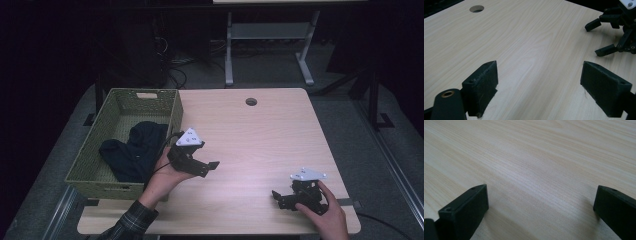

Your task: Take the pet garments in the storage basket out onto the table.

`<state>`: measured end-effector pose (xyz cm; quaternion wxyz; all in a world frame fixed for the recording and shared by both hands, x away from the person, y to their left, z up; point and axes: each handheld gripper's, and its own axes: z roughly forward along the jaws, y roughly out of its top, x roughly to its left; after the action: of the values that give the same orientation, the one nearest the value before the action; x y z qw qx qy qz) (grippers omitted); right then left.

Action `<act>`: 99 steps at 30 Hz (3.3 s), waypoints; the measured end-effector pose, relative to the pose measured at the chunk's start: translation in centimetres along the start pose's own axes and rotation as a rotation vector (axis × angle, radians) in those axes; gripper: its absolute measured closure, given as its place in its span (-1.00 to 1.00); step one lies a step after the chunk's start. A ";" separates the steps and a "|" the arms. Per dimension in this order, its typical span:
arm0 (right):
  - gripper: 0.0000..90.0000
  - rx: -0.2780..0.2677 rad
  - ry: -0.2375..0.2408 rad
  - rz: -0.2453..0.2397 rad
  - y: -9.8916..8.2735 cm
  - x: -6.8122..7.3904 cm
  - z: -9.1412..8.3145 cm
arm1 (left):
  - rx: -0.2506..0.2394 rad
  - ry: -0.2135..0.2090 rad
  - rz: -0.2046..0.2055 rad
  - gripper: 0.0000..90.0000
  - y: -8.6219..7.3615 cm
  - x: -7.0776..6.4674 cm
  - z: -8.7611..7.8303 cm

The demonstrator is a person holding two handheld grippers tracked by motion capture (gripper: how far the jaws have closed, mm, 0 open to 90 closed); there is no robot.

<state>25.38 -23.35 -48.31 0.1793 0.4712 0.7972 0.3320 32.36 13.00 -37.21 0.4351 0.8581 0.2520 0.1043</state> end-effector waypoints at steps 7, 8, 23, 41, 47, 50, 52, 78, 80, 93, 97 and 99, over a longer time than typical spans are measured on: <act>-1.00 0.000 0.000 0.000 0.0 0.0 0.0 | 0.003 -0.012 0.008 -0.70 0.5 0.7 -0.8; -1.00 0.000 0.000 0.000 0.0 0.0 0.0 | 0.006 -0.010 0.011 -0.70 0.6 0.8 -0.9; -1.00 0.001 0.002 -0.003 0.0 0.0 0.0 | 0.001 0.022 -0.001 -0.69 0.9 3.4 -2.5; -1.00 0.000 0.003 0.000 0.0 0.0 0.0 | 0.020 0.070 -0.013 -0.68 0.0 5.5 -4.4; -1.00 0.000 0.003 0.000 0.0 0.0 0.0 | 0.013 0.092 -0.032 -0.68 -0.4 6.5 -5.2; -1.00 0.000 0.003 -0.001 0.0 0.0 0.0 | 0.009 0.103 -0.040 -0.68 -0.6 6.8 -5.7; -1.00 0.000 0.003 -0.001 0.0 0.0 0.0 | 0.013 0.108 -0.040 -0.68 -0.7 7.1 -6.0; -1.00 0.000 0.003 -0.001 0.0 0.0 0.0 | 0.009 0.236 -0.107 -0.67 -2.8 10.8 -9.4; -1.00 0.000 0.003 0.000 0.0 0.0 0.0 | 0.009 0.249 -0.118 -0.67 -3.1 11.2 -9.6; -1.00 0.000 0.003 0.000 0.0 0.0 0.0 | 0.093 0.317 -0.187 -0.61 -5.2 13.0 -9.6; -1.00 0.000 0.003 0.000 0.0 0.0 0.0 | 0.124 0.326 -0.199 -0.61 -5.8 13.4 -9.3; -1.00 0.000 0.003 -0.001 0.0 0.0 0.0 | 0.145 0.334 -0.212 -0.61 -6.0 13.5 -9.1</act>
<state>25.37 -23.37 -48.31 0.1783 0.4705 0.7976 0.3326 38.18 29.37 -37.12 0.3331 0.8265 0.4162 0.1806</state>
